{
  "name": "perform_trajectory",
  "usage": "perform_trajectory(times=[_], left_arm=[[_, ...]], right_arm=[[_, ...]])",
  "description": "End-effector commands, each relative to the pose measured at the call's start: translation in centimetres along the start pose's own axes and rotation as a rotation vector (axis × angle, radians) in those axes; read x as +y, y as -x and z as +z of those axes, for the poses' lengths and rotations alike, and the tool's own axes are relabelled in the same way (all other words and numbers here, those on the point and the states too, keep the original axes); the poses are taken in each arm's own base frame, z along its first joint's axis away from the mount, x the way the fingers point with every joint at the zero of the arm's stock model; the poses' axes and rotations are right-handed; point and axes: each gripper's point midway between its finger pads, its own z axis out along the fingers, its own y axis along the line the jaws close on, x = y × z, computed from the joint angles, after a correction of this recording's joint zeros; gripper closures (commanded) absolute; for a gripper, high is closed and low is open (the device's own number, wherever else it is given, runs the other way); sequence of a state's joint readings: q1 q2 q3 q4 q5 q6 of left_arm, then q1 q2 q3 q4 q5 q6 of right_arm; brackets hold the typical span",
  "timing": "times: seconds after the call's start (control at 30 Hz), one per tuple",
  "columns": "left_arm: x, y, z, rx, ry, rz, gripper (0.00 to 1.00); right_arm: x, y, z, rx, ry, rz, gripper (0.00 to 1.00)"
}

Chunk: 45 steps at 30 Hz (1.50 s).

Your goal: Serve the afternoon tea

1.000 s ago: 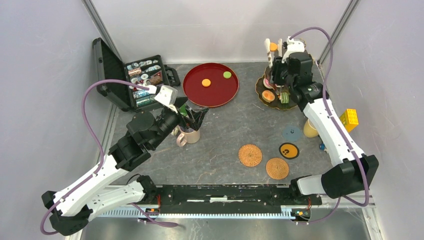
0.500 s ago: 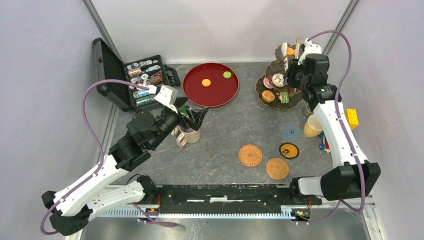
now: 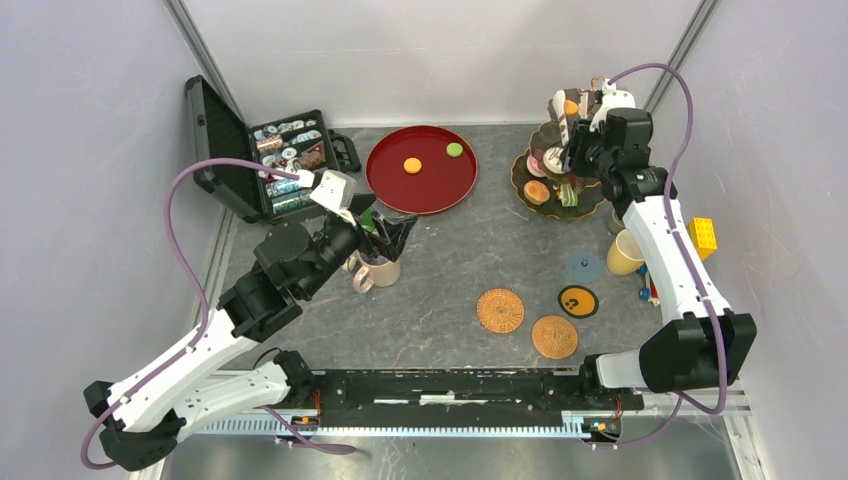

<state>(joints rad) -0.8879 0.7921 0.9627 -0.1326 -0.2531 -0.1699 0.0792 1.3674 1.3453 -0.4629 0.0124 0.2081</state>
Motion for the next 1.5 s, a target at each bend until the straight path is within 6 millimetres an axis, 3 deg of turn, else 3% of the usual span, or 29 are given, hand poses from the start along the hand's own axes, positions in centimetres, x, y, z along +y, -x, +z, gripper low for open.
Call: perform_trajectory(times=[0.0,0.33,0.63,0.8,0.97,1.13,1.27,1.47], left_arm=[[-0.4,1.0,0.1,-0.031,-0.01,-0.022,0.0],[-0.3,1.3,-0.2,-0.04,-0.008,-0.023,0.0],[-0.3,1.7,-0.5,-0.052,-0.013,-0.029,0.0],[-0.4,1.9,-0.7,-0.058,-0.019,-0.034,0.0],[-0.5,1.9,-0.7,-0.06,-0.025,-0.038,0.0],[-0.5,1.8,-0.6,-0.054,-0.022,-0.035,0.0],[-0.3,1.5,-0.4,-0.049,-0.01,-0.027,0.0],[-0.1,0.9,0.1,-0.028,0.003,-0.014,0.0]], right_arm=[[0.9,1.7,-0.2,-0.068,0.057,-0.009,0.56],[0.9,2.1,-1.0,-0.066,0.052,-0.021,0.44],[1.0,3.9,-2.7,-0.11,0.054,-0.022,0.45],[2.3,5.4,-4.1,-0.178,0.125,-0.027,0.46],[6.1,5.5,-4.0,-0.193,0.284,-0.055,0.46],[12.4,3.5,-1.7,-0.109,0.389,-0.147,0.45],[17.1,0.5,1.3,-0.038,0.444,-0.134,0.45],[21.2,-5.1,7.6,0.113,0.437,0.0,0.43]])
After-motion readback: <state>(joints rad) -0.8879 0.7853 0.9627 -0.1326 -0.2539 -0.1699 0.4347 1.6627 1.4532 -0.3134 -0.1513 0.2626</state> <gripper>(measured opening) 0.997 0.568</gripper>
